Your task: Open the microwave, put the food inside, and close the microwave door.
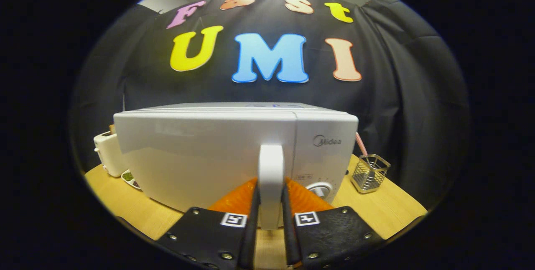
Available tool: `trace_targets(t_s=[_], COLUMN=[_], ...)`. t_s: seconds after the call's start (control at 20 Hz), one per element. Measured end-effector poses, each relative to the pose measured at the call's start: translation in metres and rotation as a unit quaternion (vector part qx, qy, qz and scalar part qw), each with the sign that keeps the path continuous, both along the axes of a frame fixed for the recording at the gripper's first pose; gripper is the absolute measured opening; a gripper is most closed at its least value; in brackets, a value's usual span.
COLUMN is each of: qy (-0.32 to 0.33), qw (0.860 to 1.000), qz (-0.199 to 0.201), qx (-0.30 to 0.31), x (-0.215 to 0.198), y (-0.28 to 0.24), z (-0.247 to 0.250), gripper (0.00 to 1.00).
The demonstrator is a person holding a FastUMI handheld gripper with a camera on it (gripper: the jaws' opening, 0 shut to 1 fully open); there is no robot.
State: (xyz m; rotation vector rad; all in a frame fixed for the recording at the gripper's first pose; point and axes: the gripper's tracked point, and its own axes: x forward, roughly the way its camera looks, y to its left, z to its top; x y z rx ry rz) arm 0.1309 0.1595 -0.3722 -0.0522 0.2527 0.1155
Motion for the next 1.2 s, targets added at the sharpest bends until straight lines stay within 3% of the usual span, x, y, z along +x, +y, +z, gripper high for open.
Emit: trace_targets(t_s=[0.15,0.25,0.5,0.65,0.75,0.85,1.2], qy=[0.009,0.015,0.002,0.026,0.049,0.064,0.115], qw=[1.000,0.999,0.999,1.000,0.999,0.997,0.981], qz=[-0.023,-0.034,-0.029,-0.009,0.014,0.049,0.153], qx=[0.016,-0.001,-0.035,-0.011,-0.003,-0.016,-0.030], x=[-0.011,-0.016,-0.075,-0.101,-0.119,-0.140,-0.214], y=[0.000,0.001,0.008,0.014,0.023,0.030,0.058], z=[0.003,0.003,0.009,0.009,0.010,0.013,0.029], gripper=[0.10,0.07,0.07,0.07,0.08,0.25,0.27])
